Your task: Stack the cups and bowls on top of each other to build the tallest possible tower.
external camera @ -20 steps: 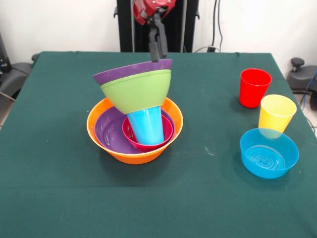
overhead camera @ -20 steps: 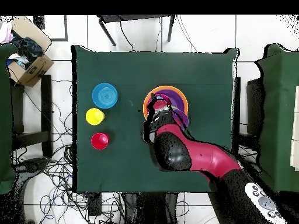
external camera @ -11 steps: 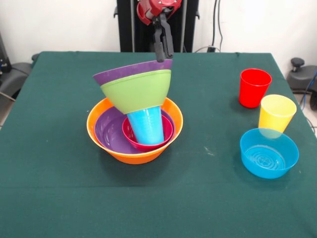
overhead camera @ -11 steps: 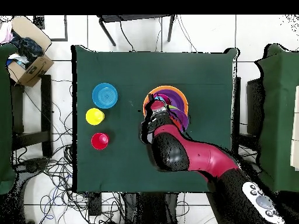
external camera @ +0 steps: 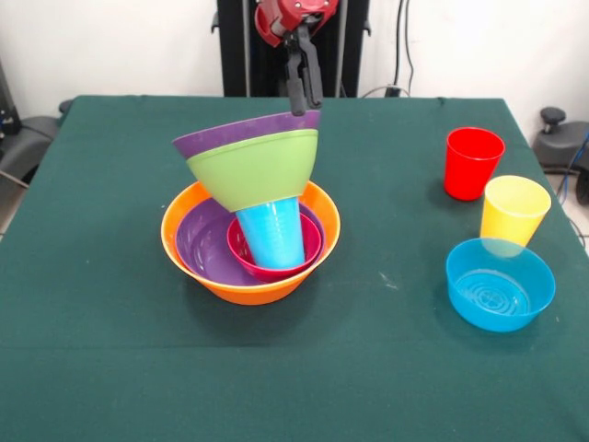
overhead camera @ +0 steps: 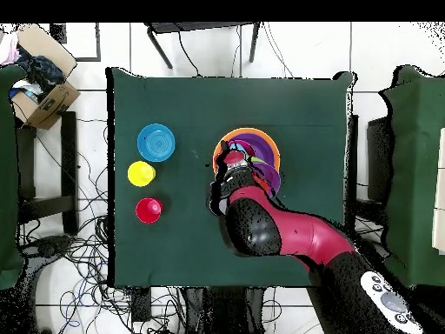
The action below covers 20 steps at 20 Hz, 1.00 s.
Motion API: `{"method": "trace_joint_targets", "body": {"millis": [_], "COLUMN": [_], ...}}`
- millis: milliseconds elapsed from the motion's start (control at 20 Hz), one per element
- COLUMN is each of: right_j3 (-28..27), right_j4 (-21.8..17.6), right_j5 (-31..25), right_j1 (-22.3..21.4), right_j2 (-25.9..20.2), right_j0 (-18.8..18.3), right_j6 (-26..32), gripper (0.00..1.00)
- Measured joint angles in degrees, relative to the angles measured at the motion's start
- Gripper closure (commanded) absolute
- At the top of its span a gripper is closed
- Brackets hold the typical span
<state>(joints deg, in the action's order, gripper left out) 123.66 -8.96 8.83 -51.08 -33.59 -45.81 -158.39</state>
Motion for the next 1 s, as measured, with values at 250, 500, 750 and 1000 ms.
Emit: {"method": "trace_joint_targets", "body": {"millis": [250,500,750,1000], "right_j3": [1.0,2.4,4.5,5.9], "right_j4": [0.0,0.0,-0.6,-1.7], "right_j5": [0.0,0.4,1.4,2.9], "right_j1": [0.0,0.0,0.0,0.0], "right_j2": [0.0,0.0,0.0,0.0], "right_j0": [-0.6,-0.9,-2.1,-3.4], "right_j6": [0.0,0.0,0.0,0.0], "gripper": [0.00,0.00,0.00,0.00]}}
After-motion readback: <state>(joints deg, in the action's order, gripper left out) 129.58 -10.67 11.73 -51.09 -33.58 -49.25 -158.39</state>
